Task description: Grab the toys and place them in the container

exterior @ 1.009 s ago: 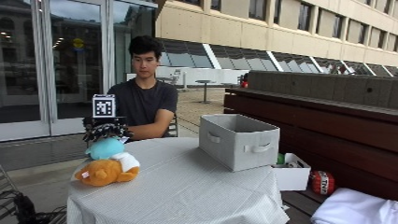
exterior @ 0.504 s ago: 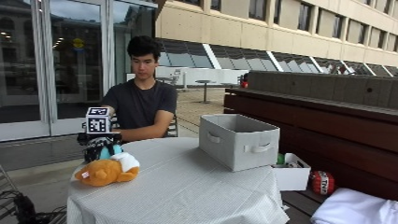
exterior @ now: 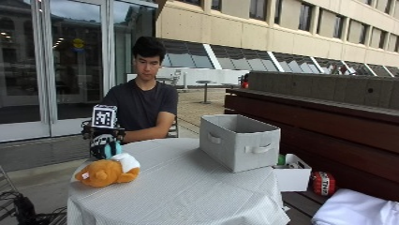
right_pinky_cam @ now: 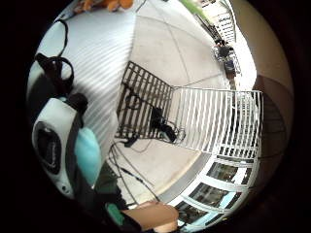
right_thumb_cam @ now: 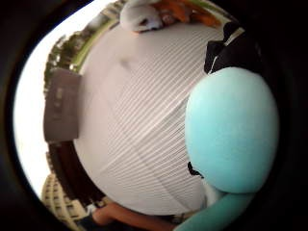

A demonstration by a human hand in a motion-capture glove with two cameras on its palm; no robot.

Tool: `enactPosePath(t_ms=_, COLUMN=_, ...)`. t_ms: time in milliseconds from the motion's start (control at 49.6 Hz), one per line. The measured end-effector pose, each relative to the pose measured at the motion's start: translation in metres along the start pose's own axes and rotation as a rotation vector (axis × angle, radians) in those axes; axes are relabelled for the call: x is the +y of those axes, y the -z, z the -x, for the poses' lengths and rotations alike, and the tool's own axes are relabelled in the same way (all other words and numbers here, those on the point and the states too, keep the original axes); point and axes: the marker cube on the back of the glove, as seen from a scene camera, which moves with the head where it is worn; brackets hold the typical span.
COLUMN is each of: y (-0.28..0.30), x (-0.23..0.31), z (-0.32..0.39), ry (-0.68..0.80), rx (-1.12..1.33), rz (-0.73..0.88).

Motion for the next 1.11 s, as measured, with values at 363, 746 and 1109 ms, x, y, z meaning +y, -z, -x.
enactPosePath(t_ms=363, y=0.095, x=-0.03, z=0.017, ry=0.026, rx=0.007, rz=0.07)
enactPosePath(t_ms=746, y=0.246, x=-0.079, z=0.075, ry=0.012, rx=0.004, rz=-0.185)
enactPosePath(t_ms=1109, y=0.348, x=-0.108, z=0.191, ry=0.084, rx=-0.028, rz=-0.247)
